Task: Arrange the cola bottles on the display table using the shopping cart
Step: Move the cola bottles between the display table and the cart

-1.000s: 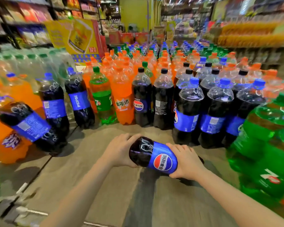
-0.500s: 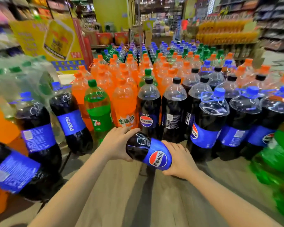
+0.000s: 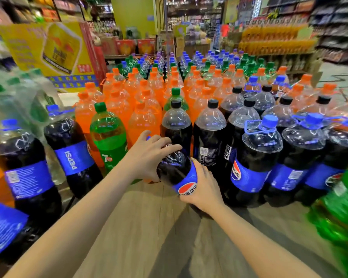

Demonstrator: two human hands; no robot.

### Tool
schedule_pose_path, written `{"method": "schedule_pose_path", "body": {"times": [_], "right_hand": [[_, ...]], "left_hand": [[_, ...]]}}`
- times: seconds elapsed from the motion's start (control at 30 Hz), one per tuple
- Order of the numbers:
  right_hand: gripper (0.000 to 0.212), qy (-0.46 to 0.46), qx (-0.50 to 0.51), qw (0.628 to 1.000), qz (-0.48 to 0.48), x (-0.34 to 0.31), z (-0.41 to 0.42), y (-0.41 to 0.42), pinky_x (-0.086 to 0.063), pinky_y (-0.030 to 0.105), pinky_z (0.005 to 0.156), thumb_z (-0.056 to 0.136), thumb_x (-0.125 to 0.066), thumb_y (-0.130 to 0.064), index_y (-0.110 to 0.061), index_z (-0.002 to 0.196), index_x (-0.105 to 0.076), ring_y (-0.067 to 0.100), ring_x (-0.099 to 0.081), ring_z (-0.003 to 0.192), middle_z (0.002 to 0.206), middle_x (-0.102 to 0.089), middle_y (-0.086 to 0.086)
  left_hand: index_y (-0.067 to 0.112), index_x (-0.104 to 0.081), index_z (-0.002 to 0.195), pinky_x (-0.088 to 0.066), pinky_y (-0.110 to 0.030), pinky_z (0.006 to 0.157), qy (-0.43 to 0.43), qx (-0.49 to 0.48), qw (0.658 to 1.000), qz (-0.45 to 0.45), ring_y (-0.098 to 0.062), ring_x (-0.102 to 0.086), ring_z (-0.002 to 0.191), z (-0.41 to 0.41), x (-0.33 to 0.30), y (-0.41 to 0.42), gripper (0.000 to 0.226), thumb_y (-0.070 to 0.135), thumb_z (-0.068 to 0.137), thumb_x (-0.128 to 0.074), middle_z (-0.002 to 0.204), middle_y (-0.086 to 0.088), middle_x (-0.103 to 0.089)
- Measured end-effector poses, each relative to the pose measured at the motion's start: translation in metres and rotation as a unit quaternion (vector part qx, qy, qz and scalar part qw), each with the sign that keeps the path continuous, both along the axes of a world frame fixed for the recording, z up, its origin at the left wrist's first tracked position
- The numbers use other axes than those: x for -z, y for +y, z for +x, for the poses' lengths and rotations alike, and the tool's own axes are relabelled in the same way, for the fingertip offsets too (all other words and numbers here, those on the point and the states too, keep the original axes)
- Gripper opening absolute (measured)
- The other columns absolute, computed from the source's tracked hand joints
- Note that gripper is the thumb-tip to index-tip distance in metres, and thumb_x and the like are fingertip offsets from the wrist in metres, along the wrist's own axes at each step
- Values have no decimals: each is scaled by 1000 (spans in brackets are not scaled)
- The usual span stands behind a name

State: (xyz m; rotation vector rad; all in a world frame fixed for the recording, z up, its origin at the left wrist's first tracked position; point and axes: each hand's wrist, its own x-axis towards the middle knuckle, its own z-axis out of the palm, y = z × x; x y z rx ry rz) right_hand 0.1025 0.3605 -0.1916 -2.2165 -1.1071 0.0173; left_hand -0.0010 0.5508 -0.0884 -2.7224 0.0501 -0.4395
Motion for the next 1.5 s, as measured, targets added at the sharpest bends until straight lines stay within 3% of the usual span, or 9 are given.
{"method": "schedule_pose_path", "body": {"times": [0.13, 0.2, 0.27, 0.33, 0.47, 0.67, 0.87, 1.23, 1.5], "right_hand": [[115, 30, 47, 995, 80, 5, 2, -10, -41, 37, 95, 50, -82, -51, -30, 146, -24, 19, -45, 115, 130, -47, -4], [114, 43, 68, 992, 100, 8, 2, -14, -43, 37, 93, 48, -81, -50, -31, 146, -25, 18, -46, 113, 127, -50, -5], [113, 49, 69, 989, 118, 8, 0, -17, -42, 33, 95, 48, -83, -47, -29, 145, -27, 16, -46, 116, 128, -50, -5], [114, 73, 54, 986, 142, 9, -2, -24, -36, 24, 100, 51, -87, -40, -25, 147, -27, 9, -39, 123, 135, -44, -3], [102, -2, 15, 992, 123, -7, 9, -60, -25, 13, 105, 62, -83, -46, -20, 146, -31, 1, -30, 127, 140, -42, -3], [78, -252, 100, 944, 188, -57, 49, -128, -28, 21, 105, 68, -83, -33, -14, 133, -46, 21, -44, 117, 127, -54, 8], [99, -185, 116, 973, 72, -92, 79, -139, -38, 41, 102, 71, -82, -36, -35, 149, -22, 26, -22, 138, 156, -20, 2], [109, -163, 103, 978, 76, -72, 89, -130, -36, 44, 106, 70, -84, -30, -39, 150, -10, 28, -13, 145, 161, -1, -2], [106, -163, 119, 977, 72, -63, 85, -130, -43, 41, 98, 70, -84, -26, -34, 151, -16, 28, -15, 145, 161, 1, 1]], "left_hand": [[36, -19, 153, -18, -58, 117, -129, -4, 972, -196, -29, -23, 146, -9, 14, -9, 122, 67, 53, -82, 160, -9, -20], [39, 2, 153, -12, -46, 122, -185, -32, 847, -497, -14, -5, 151, -13, 32, -25, 138, 70, 50, -84, 164, 0, 0], [37, 4, 150, -28, -29, 118, -183, -27, 711, -678, 1, -30, 141, -4, 43, -52, 141, 64, 47, -89, 158, 1, -23], [34, -10, 144, -41, -9, 98, -204, -34, 683, -700, 17, -47, 117, 10, 45, -73, 128, 40, 51, -97, 138, 8, -44], [37, -30, 135, -49, -25, 97, -232, -37, 691, -683, 4, -55, 114, 27, 41, -89, 106, 41, 50, -94, 127, 13, -54], [39, -32, 131, -44, -14, 92, -210, 1, 736, -643, 6, -57, 107, 50, 28, -108, 100, 28, 55, -96, 118, 14, -58], [41, -30, 138, -44, -32, 105, -181, 32, 792, -582, -11, -55, 122, 68, 20, -115, 106, 43, 53, -94, 133, 5, -57], [53, 13, 147, -26, -42, 120, -218, 5, 747, -628, -5, -16, 148, 57, 96, -145, 144, 33, 56, -96, 163, 6, -7], [60, 27, 138, -40, -37, 111, -211, -76, 751, -621, -11, -41, 138, 65, 131, -154, 145, 16, 65, -91, 153, 1, -35]]}}
